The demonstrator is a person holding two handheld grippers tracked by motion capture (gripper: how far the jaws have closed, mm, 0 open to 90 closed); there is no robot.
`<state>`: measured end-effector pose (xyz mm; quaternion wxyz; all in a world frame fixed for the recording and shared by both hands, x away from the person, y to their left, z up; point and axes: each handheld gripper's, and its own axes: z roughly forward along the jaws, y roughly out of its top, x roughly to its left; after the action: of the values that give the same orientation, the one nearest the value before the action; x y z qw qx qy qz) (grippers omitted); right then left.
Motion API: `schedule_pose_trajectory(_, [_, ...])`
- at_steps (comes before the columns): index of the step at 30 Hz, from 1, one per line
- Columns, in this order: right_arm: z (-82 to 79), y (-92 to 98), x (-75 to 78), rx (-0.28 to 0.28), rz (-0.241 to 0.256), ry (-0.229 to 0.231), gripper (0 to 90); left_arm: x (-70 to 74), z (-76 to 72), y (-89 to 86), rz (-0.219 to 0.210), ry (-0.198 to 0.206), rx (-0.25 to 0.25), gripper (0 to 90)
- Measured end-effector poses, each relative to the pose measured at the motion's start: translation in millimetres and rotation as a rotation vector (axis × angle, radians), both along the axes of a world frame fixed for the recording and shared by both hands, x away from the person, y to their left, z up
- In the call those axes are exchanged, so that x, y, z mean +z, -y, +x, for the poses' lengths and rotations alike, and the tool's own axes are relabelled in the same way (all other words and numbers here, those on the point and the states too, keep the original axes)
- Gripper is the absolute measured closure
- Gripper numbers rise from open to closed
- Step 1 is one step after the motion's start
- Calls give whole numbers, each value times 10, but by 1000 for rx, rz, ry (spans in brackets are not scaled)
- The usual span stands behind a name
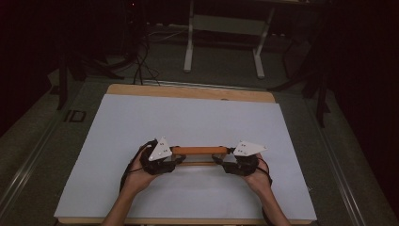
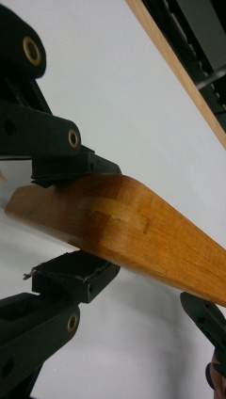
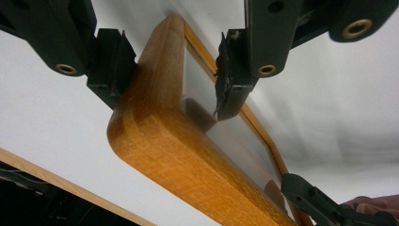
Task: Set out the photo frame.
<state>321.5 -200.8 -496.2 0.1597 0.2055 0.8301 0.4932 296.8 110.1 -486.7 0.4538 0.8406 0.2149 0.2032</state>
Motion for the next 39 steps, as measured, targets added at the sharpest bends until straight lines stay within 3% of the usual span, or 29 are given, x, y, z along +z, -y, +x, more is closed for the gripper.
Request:
schedule_pose_trajectory(15, [14,10,62,10,23,-38,522,74,6,-57,-57,-52,-12,588])
schedule_pose_trajectory(39, [77,-53,75,7,78,-149,514,117,65,-192,-130,-161,-7,598])
